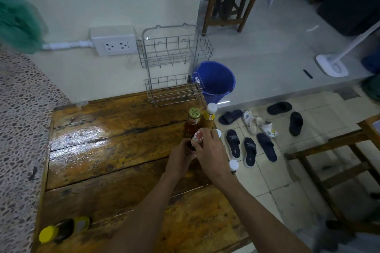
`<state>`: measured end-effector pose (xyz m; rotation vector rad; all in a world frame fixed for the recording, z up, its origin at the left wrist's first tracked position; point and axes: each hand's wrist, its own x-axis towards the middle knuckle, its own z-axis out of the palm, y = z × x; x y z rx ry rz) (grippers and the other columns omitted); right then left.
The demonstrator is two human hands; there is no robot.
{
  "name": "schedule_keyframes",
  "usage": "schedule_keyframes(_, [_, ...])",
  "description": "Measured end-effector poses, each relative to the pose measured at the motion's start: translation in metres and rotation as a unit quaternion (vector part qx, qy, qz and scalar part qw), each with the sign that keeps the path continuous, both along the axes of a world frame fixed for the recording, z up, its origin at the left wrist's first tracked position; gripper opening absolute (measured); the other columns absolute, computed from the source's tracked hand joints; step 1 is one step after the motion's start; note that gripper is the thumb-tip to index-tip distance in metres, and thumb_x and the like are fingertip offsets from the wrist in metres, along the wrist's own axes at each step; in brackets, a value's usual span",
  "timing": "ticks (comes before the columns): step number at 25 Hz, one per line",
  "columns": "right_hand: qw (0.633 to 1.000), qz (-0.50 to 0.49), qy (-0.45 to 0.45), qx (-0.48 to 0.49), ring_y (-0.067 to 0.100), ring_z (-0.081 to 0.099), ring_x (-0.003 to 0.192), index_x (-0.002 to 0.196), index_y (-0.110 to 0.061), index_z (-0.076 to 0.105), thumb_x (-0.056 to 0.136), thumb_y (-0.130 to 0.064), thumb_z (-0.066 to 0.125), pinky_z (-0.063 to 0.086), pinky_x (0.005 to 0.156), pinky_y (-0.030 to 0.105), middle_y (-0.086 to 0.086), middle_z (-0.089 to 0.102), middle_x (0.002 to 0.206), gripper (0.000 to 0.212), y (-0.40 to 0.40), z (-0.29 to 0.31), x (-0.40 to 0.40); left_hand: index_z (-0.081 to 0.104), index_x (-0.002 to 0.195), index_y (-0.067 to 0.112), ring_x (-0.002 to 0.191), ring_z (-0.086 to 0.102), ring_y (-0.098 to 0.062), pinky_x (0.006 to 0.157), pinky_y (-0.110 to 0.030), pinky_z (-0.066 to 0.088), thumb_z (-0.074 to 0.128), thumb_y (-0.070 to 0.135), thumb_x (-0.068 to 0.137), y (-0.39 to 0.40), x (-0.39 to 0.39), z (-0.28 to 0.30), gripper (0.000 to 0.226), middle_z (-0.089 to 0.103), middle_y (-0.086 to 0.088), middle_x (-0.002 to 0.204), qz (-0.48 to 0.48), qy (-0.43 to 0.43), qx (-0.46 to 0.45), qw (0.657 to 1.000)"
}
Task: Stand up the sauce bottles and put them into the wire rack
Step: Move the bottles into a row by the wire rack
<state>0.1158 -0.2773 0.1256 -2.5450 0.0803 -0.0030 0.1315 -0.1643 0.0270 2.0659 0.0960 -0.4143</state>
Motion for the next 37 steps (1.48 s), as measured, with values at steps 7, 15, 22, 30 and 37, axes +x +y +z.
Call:
schedule_keyframes(7, [0.998,0.034,0.021,-0.043,0.023,0.063,0.101,0.13,-0.017,0.052,0.1,-0.03,0.062,0.049,0.079,0.026,0.005,0.057,0.123,0.034,-0.006,-0.012,0.013,0.056,0.136,0.02,0.111,0.07,-0.022,0.088,-0.032,0.057,0.075,0.018,0.093,-0.009,0.004,-0.018,0.047,0.073,-0.002,0.125,0.014,0.016,0.012,1.0])
schedule_keyframes(15, [0.99,0.071,0.023,-0.123,0.023,0.062,0.098,0.13,-0.014,0.052,0.104,-0.032,0.053,0.051,0.074,0.027,0.008,0.057,0.124,0.031,-0.003,-0.012,0.014,0.059,0.131,0.017,0.102,0.064,-0.01,0.076,-0.017,0.047,0.076,0.009,0.09,-0.003,0.003,-0.032,0.046,0.07,0.006,0.113,0.03,0.008,-0.016,0.999])
schedule_keyframes(22, [0.986,0.087,0.048,-0.132,0.023,0.059,0.114,0.137,-0.012,0.048,0.104,-0.028,0.055,0.052,0.089,0.03,0.009,0.056,0.133,0.038,-0.003,-0.004,0.015,0.058,0.132,0.022,0.113,0.067,-0.018,0.093,-0.037,0.056,0.083,0.014,0.085,0.003,0.006,-0.037,0.053,0.071,0.002,0.124,0.011,0.028,-0.018,0.999])
schedule_keyframes(30, [0.983,0.145,-0.059,-0.1,0.016,0.054,0.109,0.141,-0.023,0.037,0.099,-0.048,0.055,0.058,0.071,0.03,0.0,0.048,0.126,0.052,0.047,0.024,-0.022,0.053,0.143,0.024,0.105,0.067,-0.004,0.087,-0.025,0.059,0.071,0.032,0.097,0.055,-0.079,-0.021,0.05,0.068,0.005,0.127,0.104,0.069,-0.062,0.99])
schedule_keyframes(37, [0.892,0.43,-0.109,-0.087,0.023,0.058,0.102,0.132,-0.019,0.044,0.099,-0.049,0.052,0.057,0.062,0.034,0.005,0.054,0.117,0.046,0.193,0.016,-0.072,0.058,0.132,0.023,0.105,0.065,-0.012,0.081,-0.028,0.052,0.071,0.039,0.096,0.148,-0.221,-0.019,0.042,0.069,0.007,0.114,0.373,0.142,-0.08,0.913])
